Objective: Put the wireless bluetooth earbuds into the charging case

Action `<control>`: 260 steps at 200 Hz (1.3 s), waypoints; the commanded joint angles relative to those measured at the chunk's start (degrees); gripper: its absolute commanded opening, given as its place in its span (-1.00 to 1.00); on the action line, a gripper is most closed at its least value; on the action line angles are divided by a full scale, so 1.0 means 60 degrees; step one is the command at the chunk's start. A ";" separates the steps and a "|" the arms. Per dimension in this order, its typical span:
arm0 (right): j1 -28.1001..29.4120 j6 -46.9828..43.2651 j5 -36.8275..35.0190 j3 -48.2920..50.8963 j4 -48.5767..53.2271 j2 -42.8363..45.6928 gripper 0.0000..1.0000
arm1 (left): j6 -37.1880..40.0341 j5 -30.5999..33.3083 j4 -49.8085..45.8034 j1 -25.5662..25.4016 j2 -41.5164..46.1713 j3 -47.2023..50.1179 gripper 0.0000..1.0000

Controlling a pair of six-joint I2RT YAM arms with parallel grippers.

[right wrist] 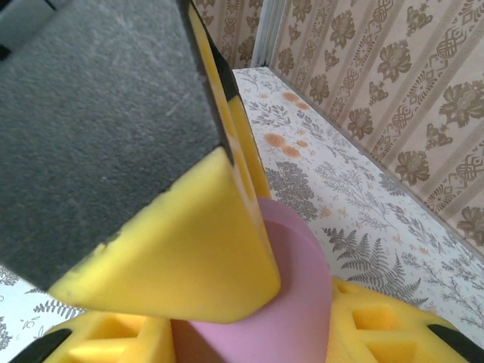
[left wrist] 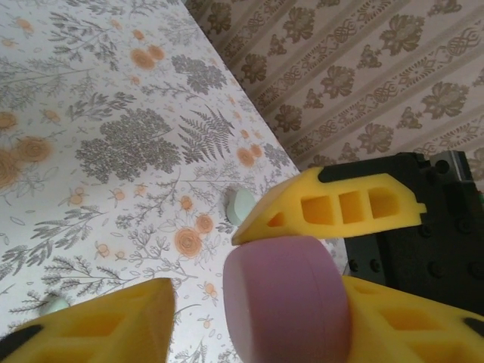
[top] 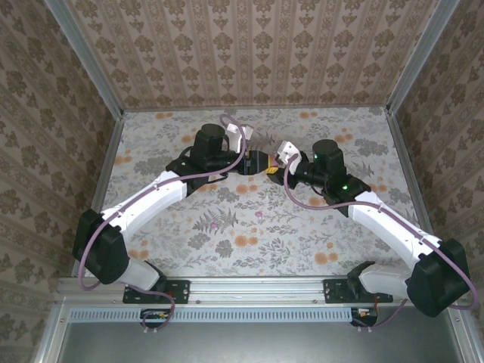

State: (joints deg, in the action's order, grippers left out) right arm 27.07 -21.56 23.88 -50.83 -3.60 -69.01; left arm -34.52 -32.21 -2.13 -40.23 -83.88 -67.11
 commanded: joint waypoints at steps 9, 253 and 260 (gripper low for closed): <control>0.0073 0.0159 0.0122 -0.0134 -0.0676 0.0062 -0.25 | -0.0146 -0.0099 -0.0026 -0.0031 -0.0157 -0.0303 -0.10; -0.0776 0.1688 0.2420 -0.0087 -0.5004 -0.0640 0.45 | -0.5889 -0.0202 0.4282 0.0962 0.1550 0.1363 -0.92; -0.0771 0.1647 0.2517 -0.0227 -0.5024 -0.0749 0.45 | -0.5921 -0.0235 0.4300 0.0972 0.1543 0.1353 -0.92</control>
State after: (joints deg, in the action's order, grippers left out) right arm 21.98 -11.35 35.55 -48.45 -30.30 -71.44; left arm -66.76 -31.00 19.40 -34.76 -75.46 -59.40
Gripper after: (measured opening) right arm 0.727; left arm 0.254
